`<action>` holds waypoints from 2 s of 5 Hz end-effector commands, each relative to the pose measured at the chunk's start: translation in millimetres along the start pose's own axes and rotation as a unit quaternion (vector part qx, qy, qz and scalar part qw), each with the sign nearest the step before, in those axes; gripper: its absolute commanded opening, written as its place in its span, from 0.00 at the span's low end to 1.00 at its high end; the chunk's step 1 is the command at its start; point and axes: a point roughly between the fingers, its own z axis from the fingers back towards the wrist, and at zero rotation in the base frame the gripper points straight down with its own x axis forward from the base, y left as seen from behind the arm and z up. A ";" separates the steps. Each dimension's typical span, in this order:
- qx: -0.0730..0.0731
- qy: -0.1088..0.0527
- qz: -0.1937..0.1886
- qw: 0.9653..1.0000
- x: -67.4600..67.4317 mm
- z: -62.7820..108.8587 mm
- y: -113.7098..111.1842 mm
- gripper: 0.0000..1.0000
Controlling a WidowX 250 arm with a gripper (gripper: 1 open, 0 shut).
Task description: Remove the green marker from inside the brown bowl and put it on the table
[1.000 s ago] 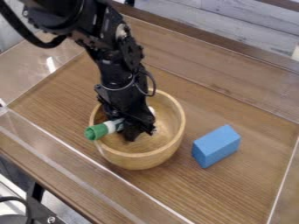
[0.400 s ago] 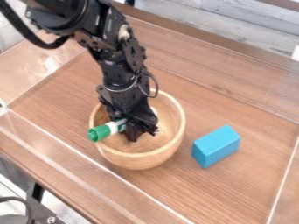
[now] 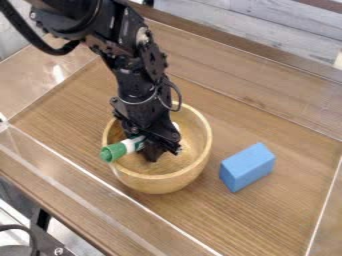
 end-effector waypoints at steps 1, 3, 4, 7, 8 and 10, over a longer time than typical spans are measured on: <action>-0.014 0.022 0.012 1.000 -4.3 -2.8 -5.7 1.00; -0.017 0.021 0.020 0.999 -0.6 0.8 -8.7 1.00; -0.015 0.020 0.020 0.999 0.1 1.1 -8.9 0.00; -0.010 0.022 0.024 0.999 6.0 12.3 -9.4 0.00; -0.008 0.022 0.024 0.999 8.2 15.3 -9.3 0.00; -0.004 0.021 0.024 0.999 12.5 19.9 -9.2 0.00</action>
